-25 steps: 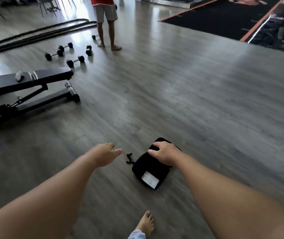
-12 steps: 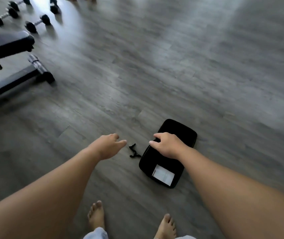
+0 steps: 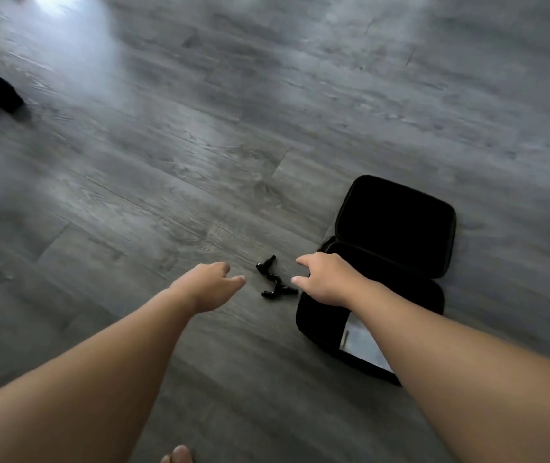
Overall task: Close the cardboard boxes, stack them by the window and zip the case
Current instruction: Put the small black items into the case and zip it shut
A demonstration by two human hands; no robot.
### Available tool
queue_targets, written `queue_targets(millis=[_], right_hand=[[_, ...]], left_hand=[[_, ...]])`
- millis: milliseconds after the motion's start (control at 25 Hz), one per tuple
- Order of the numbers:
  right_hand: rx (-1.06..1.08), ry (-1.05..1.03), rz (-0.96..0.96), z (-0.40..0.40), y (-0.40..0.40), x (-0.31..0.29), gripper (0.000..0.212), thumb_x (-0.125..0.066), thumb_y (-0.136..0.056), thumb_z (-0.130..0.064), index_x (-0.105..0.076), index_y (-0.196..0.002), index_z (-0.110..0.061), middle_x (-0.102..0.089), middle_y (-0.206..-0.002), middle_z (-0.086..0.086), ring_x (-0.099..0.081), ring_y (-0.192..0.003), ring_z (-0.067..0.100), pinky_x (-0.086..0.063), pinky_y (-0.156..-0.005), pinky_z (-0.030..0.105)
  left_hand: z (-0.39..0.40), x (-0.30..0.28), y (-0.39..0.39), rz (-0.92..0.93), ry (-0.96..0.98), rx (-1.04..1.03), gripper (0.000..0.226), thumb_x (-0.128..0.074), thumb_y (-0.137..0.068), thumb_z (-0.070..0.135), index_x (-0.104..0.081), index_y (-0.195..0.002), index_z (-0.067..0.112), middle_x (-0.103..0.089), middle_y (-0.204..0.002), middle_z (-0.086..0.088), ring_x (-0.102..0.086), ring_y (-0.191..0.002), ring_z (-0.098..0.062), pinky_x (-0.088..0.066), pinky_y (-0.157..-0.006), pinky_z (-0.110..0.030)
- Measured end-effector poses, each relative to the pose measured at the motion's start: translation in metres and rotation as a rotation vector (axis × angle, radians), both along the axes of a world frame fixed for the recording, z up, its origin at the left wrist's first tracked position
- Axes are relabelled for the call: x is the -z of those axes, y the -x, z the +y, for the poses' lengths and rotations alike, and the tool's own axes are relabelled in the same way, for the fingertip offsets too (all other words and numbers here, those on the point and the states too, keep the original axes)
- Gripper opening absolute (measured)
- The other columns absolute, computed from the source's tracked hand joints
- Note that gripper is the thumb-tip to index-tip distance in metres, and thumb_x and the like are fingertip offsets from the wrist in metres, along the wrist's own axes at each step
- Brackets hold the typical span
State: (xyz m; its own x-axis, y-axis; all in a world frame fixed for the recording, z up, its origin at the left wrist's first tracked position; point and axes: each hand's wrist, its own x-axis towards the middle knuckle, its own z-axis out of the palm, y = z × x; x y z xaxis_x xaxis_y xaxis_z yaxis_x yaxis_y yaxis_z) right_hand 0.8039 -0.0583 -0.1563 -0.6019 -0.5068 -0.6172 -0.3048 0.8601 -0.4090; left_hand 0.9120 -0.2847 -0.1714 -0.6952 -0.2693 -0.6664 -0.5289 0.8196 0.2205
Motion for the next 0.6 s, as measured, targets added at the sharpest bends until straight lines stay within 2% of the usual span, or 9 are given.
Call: queue_targets(millis=[80,160,280,360,440,600], right_hand=[[-0.051,-0.025,0.051,-0.010,0.007,0.034,0.051,-0.061,-0.093,-0.045,-0.056,-0.137,-0.019,-0.062,-0.132,0.007,-0.054,-0.127,0.030,-0.047,-0.101,0.044],[-0.097,-0.059,0.129,-0.020,0.011,0.068,0.048,-0.064,-0.091,-0.047,-0.058,-0.132,-0.022,-0.062,-0.128,0.006,-0.055,-0.124,0.030,-0.046,-0.099,0.046],[-0.146,-0.094,0.243,-0.031,0.012,0.104,0.048,-0.064,-0.090,-0.051,-0.058,-0.129,-0.024,-0.063,-0.129,0.003,-0.052,-0.126,0.030,-0.039,-0.097,0.048],[-0.168,-0.107,0.316,-0.036,0.008,0.118,0.037,-0.065,-0.088,-0.054,-0.060,-0.110,-0.025,-0.066,-0.118,0.001,-0.054,-0.121,0.029,-0.034,-0.094,0.048],[-0.193,-0.116,0.390,-0.042,0.002,0.123,0.032,-0.065,-0.087,-0.055,-0.051,-0.088,-0.026,-0.067,-0.107,0.000,-0.053,-0.114,0.029,-0.030,-0.089,0.048],[-0.243,-0.111,0.465,-0.045,-0.002,0.127,0.028,-0.067,-0.083,-0.047,-0.044,-0.085,-0.031,-0.066,-0.107,-0.001,-0.051,-0.109,0.029,-0.023,-0.080,0.046]], left_hand=[[-0.006,0.031,0.013,0.019,0.042,0.054,0.070,-0.040,-0.091,0.067,-0.052,-0.136,0.015,-0.056,-0.137,-0.009,-0.055,-0.121,-0.028,-0.048,-0.097,-0.041],[-0.015,0.059,0.028,0.057,0.096,0.104,0.065,-0.042,-0.093,0.063,-0.054,-0.132,0.013,-0.058,-0.132,-0.011,-0.057,-0.117,-0.029,-0.049,-0.095,-0.041],[-0.019,0.084,0.054,0.155,0.109,0.121,0.046,-0.048,-0.093,0.053,-0.063,-0.111,0.013,-0.064,-0.119,-0.010,-0.059,-0.105,-0.028,-0.051,-0.088,-0.039],[-0.013,0.094,0.064,0.230,0.080,0.095,0.039,-0.053,-0.091,0.047,-0.064,-0.106,0.013,-0.067,-0.113,-0.010,-0.060,-0.101,-0.028,-0.052,-0.086,-0.037],[-0.001,0.101,0.070,0.262,0.049,0.083,0.042,-0.059,-0.091,0.045,-0.065,-0.112,0.009,-0.068,-0.109,-0.010,-0.062,-0.102,-0.029,-0.053,-0.088,-0.038],[0.013,0.117,0.082,0.269,0.034,0.146,0.040,-0.063,-0.090,0.044,-0.065,-0.106,0.006,-0.067,-0.102,-0.009,-0.062,-0.099,-0.029,-0.052,-0.085,-0.038]])
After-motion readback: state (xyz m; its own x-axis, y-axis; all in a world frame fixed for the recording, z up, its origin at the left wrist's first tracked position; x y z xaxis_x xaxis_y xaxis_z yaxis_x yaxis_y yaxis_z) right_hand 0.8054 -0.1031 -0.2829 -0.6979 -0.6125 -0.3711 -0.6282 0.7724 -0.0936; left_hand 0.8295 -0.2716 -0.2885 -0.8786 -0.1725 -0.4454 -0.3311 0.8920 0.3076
